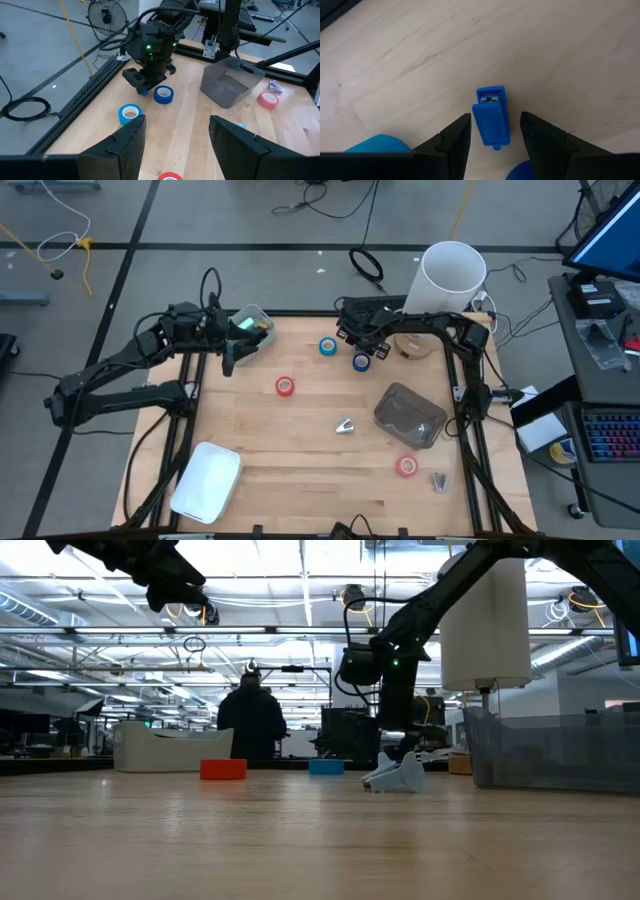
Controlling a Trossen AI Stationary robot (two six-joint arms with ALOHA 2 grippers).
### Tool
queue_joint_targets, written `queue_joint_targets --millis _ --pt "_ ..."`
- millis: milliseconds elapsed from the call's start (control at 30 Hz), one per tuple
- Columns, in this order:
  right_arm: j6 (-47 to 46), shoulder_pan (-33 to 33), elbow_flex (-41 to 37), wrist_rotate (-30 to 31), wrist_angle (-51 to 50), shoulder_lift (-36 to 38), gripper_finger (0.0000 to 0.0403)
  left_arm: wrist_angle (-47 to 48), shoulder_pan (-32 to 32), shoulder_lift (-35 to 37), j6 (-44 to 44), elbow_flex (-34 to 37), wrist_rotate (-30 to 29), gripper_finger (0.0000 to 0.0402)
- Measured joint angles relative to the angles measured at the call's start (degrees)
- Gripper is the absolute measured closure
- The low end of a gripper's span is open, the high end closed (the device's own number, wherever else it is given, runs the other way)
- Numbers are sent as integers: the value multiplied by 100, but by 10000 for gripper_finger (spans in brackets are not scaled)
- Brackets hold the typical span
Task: Pick and place Stapler, Stapler remover, tape
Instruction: Put the small blue stapler into the gray bin
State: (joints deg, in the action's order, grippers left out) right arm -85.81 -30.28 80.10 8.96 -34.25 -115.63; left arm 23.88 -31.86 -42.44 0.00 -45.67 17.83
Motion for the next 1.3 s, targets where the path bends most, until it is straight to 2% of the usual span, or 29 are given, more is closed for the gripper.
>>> queue_joint_targets --millis 267,733,1300 --pt "-47 0 -22 48 243 -9 234 35 0 -7 -14 0 2 186" --pt "-8 11 -22 557 341 -35 234 35 1 -7 -25 0 2 186" --pt "254 -1 -22 592 322 -35 234 33 2 -7 -49 0 2 186"
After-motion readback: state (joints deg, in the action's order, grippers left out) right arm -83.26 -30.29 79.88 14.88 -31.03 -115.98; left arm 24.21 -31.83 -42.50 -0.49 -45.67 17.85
